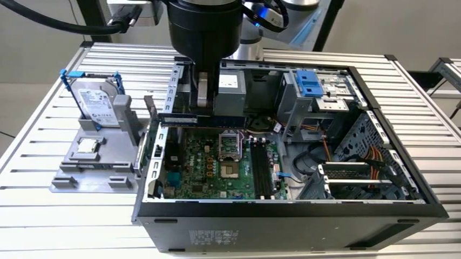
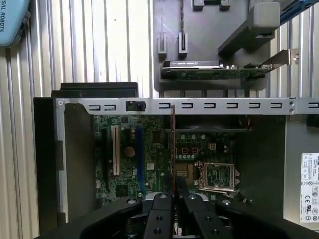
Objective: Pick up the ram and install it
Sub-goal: 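Pick up the ram and move it above insertion slot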
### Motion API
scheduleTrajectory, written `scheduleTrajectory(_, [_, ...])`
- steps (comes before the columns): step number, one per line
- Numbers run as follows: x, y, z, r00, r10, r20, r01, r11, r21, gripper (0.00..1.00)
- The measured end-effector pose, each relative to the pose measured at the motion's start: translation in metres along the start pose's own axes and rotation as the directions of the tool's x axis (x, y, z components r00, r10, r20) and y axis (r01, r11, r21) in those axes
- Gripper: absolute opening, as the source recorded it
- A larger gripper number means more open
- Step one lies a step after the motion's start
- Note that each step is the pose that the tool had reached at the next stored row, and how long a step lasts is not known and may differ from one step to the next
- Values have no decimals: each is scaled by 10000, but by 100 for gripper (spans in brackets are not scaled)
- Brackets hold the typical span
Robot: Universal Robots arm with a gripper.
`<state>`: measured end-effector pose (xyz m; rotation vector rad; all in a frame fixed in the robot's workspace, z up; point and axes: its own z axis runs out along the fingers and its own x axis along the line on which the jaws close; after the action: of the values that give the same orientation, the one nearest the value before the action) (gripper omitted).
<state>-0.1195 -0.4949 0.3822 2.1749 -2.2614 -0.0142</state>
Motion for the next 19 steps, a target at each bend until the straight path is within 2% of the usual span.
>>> scheduleTrajectory(19, [-9, -235, -2, 10000, 0, 0, 0, 10000, 0, 0])
